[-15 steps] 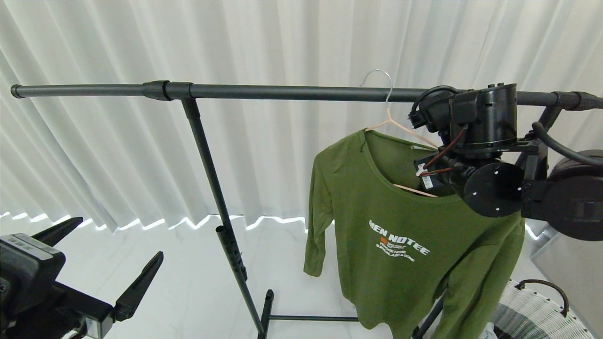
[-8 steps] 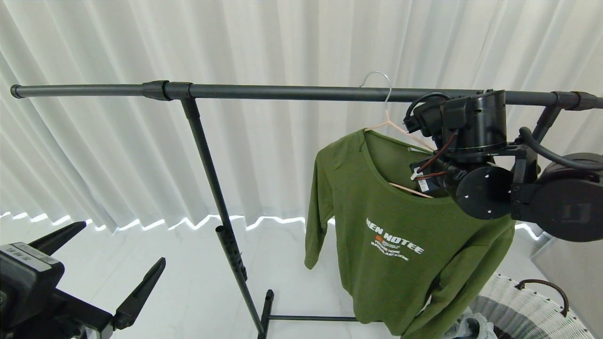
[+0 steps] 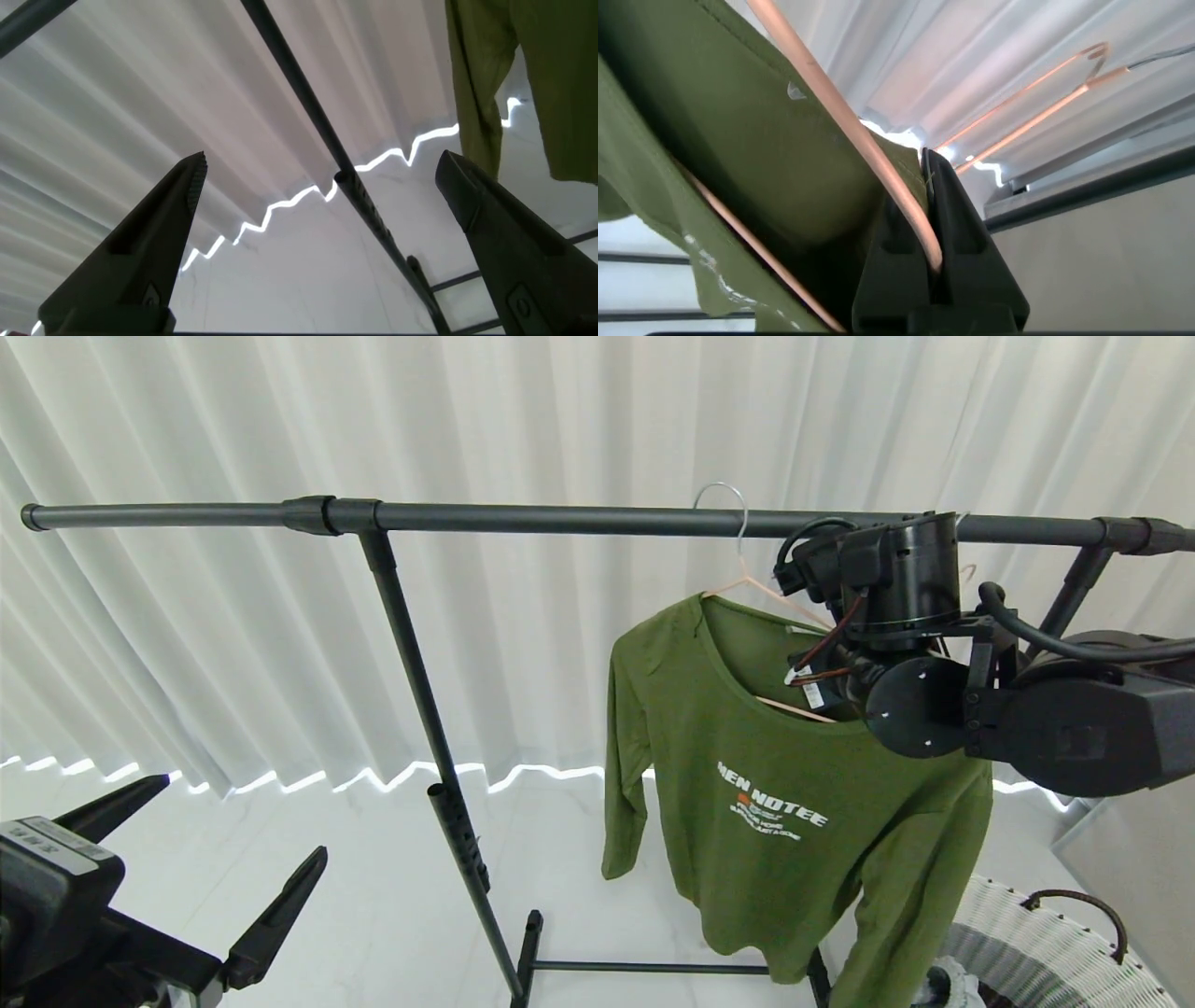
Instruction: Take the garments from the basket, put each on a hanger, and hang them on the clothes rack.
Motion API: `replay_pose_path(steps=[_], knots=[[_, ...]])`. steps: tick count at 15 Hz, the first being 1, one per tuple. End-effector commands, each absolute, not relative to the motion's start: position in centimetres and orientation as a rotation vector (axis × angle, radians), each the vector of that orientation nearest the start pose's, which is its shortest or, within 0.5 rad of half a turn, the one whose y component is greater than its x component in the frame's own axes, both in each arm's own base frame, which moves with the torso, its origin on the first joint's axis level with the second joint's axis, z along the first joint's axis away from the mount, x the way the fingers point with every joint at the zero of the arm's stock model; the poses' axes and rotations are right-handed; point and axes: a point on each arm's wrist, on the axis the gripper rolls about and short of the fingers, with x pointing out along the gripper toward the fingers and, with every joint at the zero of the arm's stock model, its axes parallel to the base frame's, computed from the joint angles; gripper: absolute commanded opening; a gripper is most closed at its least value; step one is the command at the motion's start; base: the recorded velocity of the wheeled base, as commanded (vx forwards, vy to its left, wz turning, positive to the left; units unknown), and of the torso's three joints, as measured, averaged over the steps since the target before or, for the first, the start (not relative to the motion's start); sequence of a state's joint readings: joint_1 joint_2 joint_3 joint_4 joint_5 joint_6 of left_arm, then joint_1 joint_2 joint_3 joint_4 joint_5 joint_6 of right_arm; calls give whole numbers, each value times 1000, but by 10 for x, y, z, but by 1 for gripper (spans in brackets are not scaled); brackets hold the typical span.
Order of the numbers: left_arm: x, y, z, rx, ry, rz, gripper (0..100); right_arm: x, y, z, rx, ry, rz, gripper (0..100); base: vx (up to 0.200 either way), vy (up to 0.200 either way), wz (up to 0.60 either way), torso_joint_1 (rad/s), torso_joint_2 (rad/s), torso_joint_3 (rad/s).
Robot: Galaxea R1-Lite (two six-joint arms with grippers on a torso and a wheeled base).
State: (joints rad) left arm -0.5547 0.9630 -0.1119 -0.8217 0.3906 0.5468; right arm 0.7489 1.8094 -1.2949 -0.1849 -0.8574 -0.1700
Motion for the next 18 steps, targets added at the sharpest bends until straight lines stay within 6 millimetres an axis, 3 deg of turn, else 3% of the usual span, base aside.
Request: replay_pose_path(steps=[1,4,5,10,14,18], knots=[[90,-46,161,560,-20,-167,100,268,227,239,-410,241,-85,0,0,0,0,0,0,0],[90,-46,162,559,-21,-167,100,267,228,238,-413,242,-80,0,0,0,0,0,0,0],[90,-46,162,559,-21,-167,100,266,229,238,-414,242,-77,100,0,0,0,0,0,0],[89,-45,163,556,-27,-163,100,257,236,244,-380,220,-49,100,0,0,0,0,0,0],[90,-44,163,556,-21,-143,100,221,234,271,-309,154,24,100,0,0,0,0,0,0],[97,-33,162,560,24,-21,100,190,210,291,-265,112,53,100,0,0,0,0,0,0]])
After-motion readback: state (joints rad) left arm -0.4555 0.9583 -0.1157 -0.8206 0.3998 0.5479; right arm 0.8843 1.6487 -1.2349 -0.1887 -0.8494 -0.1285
